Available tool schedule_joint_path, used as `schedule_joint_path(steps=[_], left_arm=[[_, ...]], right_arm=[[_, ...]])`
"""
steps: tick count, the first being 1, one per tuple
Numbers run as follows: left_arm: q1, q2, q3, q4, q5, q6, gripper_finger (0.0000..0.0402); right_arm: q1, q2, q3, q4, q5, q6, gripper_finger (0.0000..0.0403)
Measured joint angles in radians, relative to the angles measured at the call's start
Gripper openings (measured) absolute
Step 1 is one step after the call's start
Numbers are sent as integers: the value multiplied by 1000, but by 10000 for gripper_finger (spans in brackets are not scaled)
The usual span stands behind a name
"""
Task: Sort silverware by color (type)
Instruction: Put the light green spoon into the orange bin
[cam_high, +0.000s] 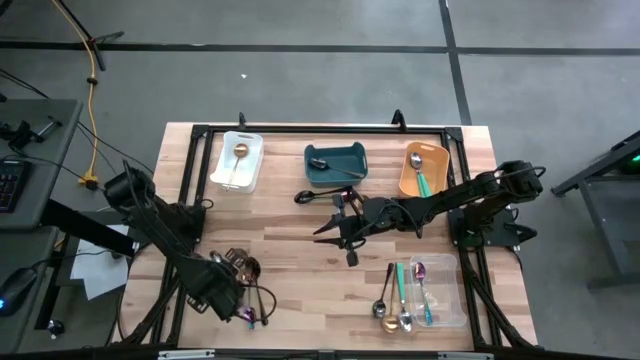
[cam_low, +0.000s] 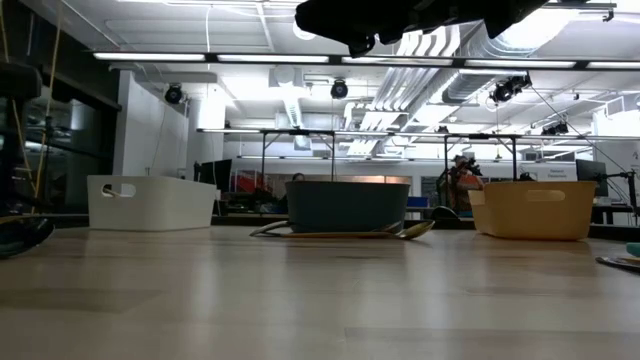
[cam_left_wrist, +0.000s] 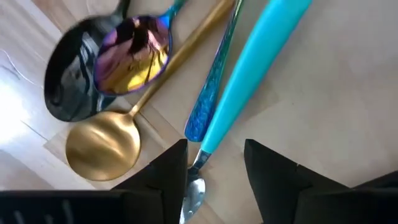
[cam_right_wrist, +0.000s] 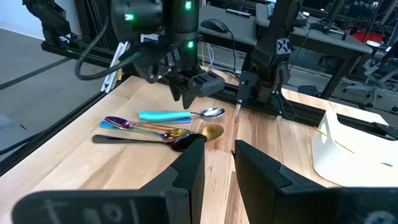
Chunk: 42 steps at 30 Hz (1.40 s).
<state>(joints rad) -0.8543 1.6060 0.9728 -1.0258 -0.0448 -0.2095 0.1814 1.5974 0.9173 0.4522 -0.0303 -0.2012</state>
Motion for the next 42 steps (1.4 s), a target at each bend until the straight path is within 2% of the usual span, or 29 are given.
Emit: schedule_joint_path(steps=[10, 18, 22, 27, 33, 42], left_arm=[[11, -22, -135, 105, 23, 70, 145], [24, -22, -178, 115, 27, 65, 142], [25, -24, -208, 125, 80, 63, 118], [29, -25, -210, 137, 58, 57, 73], [46, -25, -208, 136, 83, 22, 15], [42, -59, -117, 37, 205, -89, 10]], right_arm=[[0, 0, 0, 0, 0, -1, 83], [0, 0, 0, 0, 0, -1, 83], [0, 0, 0, 0, 0, 1, 83], [0, 0, 0, 0, 0, 1, 83], [0, 0, 0, 0, 0, 2, 83], [0, 0, 0, 0, 0, 0, 83]])
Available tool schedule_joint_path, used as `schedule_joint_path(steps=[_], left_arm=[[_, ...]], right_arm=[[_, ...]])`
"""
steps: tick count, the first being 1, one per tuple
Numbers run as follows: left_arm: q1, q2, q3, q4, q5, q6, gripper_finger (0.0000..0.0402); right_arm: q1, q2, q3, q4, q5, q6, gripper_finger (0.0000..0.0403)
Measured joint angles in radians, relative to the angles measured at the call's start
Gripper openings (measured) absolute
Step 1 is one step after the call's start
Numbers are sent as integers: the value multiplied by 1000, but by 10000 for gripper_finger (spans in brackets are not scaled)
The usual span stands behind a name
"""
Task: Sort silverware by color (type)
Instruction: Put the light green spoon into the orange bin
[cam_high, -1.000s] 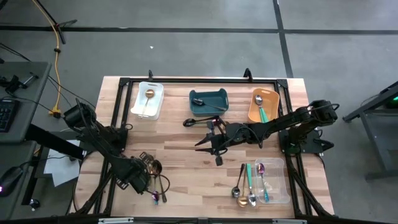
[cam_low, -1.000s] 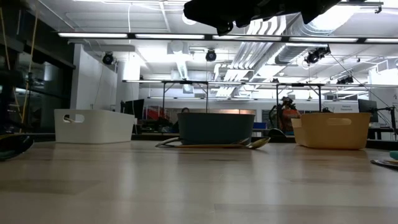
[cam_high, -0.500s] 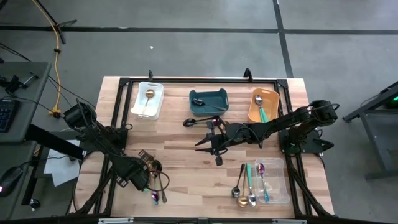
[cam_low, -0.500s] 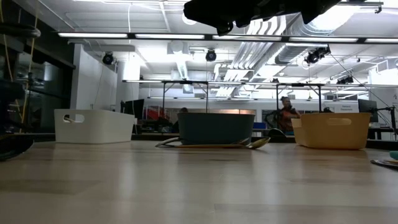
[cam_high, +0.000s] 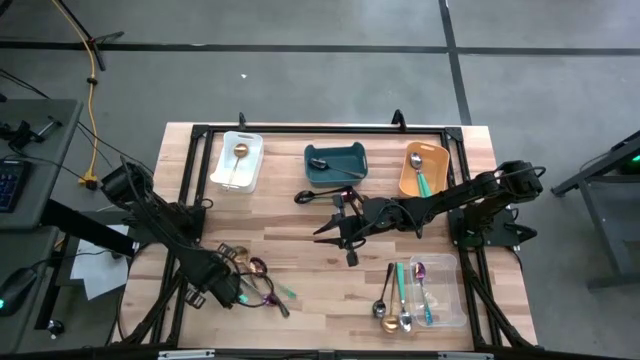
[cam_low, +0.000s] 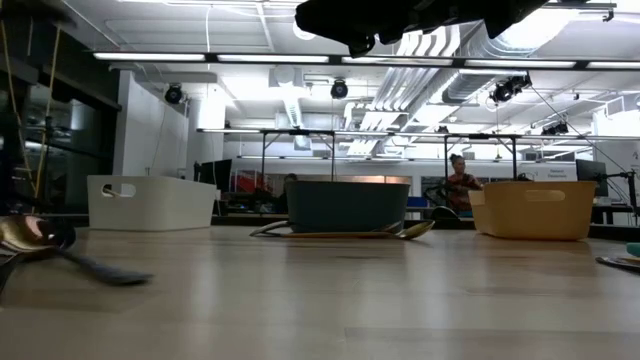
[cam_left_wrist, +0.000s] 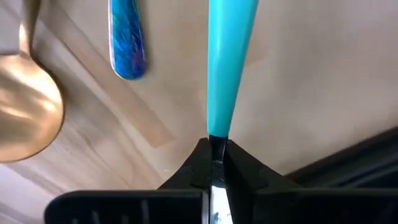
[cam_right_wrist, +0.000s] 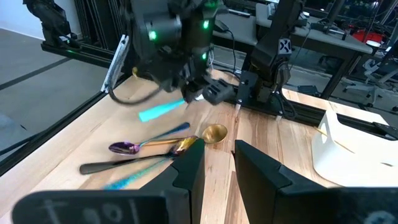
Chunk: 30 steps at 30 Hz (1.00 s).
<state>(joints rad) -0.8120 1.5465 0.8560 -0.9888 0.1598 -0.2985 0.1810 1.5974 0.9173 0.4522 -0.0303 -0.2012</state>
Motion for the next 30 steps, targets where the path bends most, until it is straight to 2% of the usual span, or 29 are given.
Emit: schedule_joint_path(steps=[4, 7, 10, 13, 15, 17, 21, 25, 28, 30], left_arm=[[-1, -80, 45, -21, 7, -98, 4], [3, -169, 69, 13, -76, -184, 0], [14, -273, 58, 124, -300, -220, 1], [33, -380, 8, 283, -558, -141, 1], [60, -453, -50, 418, -671, -47, 1], [96, -521, -127, 590, -734, 67, 1], [192, -619, -322, 1012, -750, 301, 1], [298, -637, -515, 1458, -710, 474, 1], [369, -620, -614, 1693, -684, 538, 1], [410, -614, -652, 1765, -674, 551, 1]], right_arm=[[0, 0, 0, 0, 0, -1, 83], [0, 0, 0, 0, 0, -1, 83], [0, 0, 0, 0, 0, -1, 83], [0, 0, 0, -2, 0, -2, 83], [0, 0, 0, -2, 0, -2, 83], [0, 0, 0, -2, 0, -9, 83], [0, 0, 0, -9, 0, -38, 83], [0, 0, 0, -28, 0, -61, 83], [0, 0, 0, -38, 0, -70, 83], [-2, 0, 0, -42, 0, -70, 83]])
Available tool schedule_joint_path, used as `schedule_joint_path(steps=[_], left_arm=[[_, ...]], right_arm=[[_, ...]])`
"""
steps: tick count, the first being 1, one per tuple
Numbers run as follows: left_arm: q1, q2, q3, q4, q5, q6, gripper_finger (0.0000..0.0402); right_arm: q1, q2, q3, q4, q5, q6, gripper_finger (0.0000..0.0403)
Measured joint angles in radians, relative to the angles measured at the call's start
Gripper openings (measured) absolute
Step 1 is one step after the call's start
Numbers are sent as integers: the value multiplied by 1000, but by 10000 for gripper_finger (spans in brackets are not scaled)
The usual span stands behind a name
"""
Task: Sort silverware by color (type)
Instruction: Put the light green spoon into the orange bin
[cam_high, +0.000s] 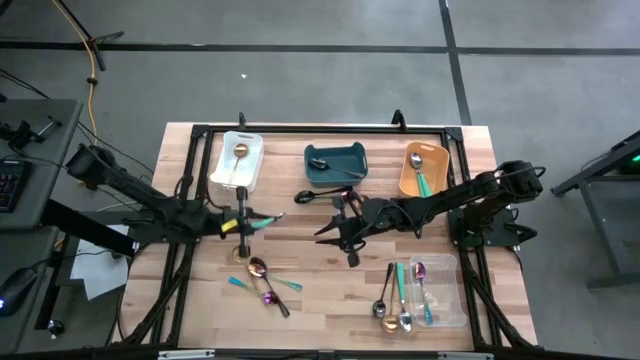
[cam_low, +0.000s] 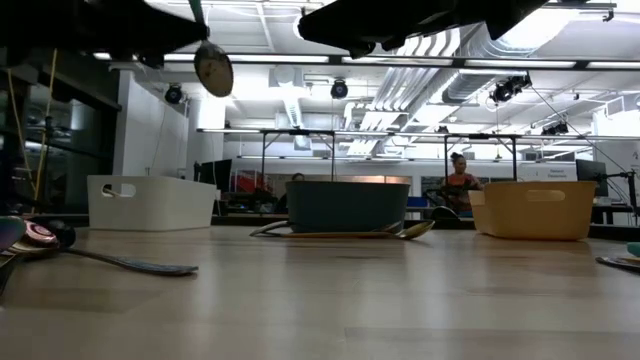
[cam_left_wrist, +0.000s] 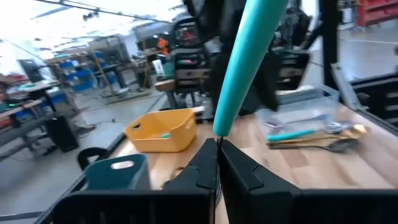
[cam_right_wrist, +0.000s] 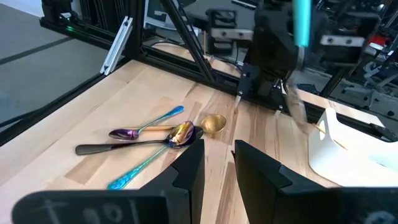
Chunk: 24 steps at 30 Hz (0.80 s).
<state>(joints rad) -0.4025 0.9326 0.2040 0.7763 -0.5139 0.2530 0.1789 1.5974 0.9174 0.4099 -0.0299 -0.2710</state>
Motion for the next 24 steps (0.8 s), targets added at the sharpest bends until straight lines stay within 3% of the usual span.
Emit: schedule_joint_path(steps=[8, 13, 18, 24], left_arm=[[81, 7, -16, 28, 113, 3, 0], [103, 20, -16, 31, 117, -4, 0], [133, 63, -16, 31, 154, -69, 0], [188, 137, -8, 36, 153, -185, 0]], right_arm=[[-24, 0, 0, -4, 0, 68, 83], [-46, 0, 0, 12, 0, 154, 83], [-62, 43, 1, 126, 0, 252, 83], [-62, 93, 1, 253, 21, 213, 83]])
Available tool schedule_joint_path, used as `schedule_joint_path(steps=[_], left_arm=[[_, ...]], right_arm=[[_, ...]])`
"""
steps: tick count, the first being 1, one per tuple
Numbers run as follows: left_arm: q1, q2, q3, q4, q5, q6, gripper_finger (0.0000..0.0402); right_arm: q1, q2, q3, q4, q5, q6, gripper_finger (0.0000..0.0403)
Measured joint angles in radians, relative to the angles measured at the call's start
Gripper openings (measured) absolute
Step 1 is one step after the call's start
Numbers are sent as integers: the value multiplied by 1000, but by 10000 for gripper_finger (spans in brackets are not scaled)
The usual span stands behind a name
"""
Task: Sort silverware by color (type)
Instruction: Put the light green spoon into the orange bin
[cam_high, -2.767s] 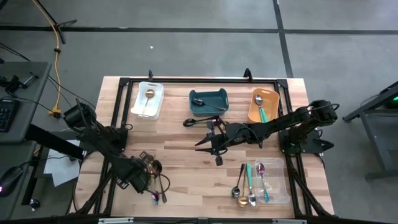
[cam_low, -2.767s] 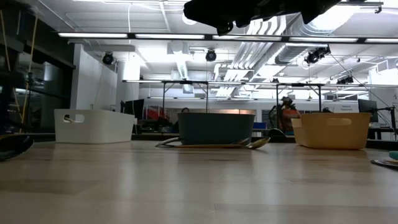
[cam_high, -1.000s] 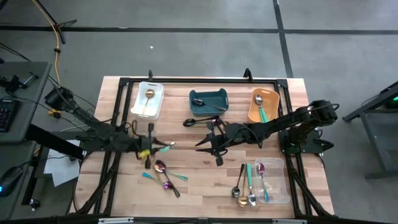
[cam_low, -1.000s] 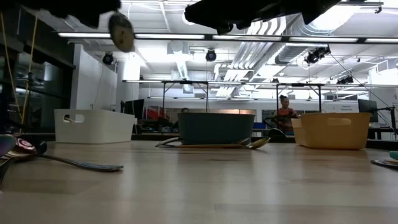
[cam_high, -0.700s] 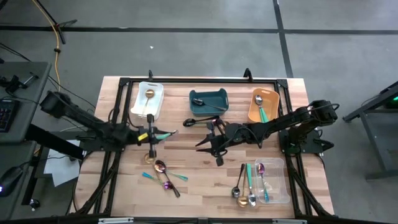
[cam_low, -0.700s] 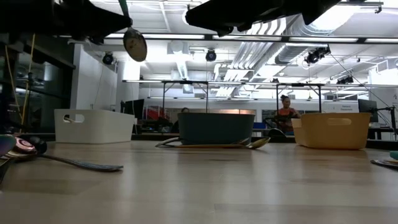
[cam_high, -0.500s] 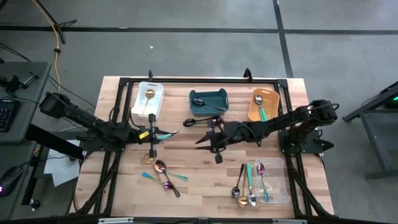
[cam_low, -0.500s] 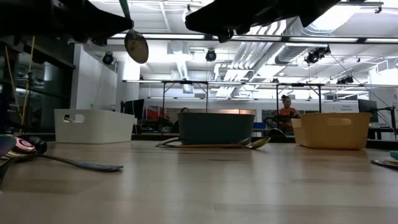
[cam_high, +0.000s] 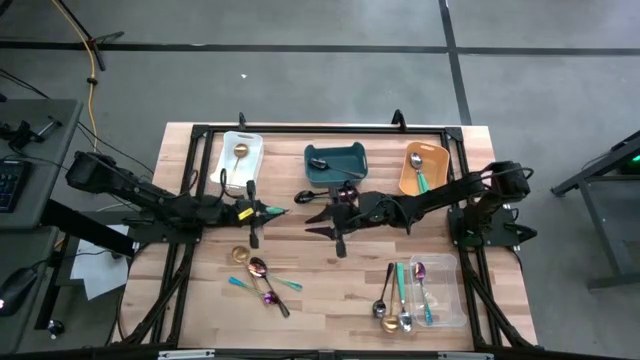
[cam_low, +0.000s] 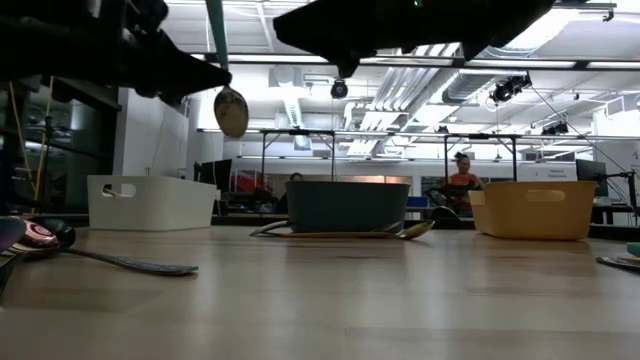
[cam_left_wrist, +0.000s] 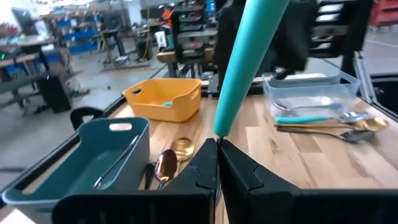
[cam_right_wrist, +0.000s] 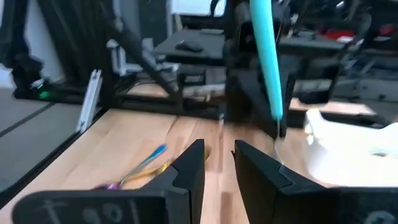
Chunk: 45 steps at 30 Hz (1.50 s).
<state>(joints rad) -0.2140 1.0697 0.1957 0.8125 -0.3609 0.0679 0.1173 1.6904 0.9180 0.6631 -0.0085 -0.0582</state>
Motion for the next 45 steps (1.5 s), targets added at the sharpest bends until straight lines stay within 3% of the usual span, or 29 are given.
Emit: schedule_joint_path(steps=[7, 15, 19, 31, 37, 45], left_arm=[[61, 97, 49, 1, 91, -83, 0], [84, 240, 137, 1, 117, -118, 0], [84, 282, 178, 1, 148, -132, 0], [84, 387, 257, 1, 149, -171, 0], [84, 391, 259, 1, 143, -171, 0], [83, 391, 259, -2, 150, -173, 0]], right_arm=[[-1, 0, 0, 66, 112, 15, 106], [1, 0, 0, 63, 165, -31, 212], [0, 0, 0, 82, 192, -36, 246], [1, 0, 0, 81, 138, -10, 252], [1, 0, 0, 75, 137, 8, 211], [-1, 0, -1, 49, 142, -1, 41]])
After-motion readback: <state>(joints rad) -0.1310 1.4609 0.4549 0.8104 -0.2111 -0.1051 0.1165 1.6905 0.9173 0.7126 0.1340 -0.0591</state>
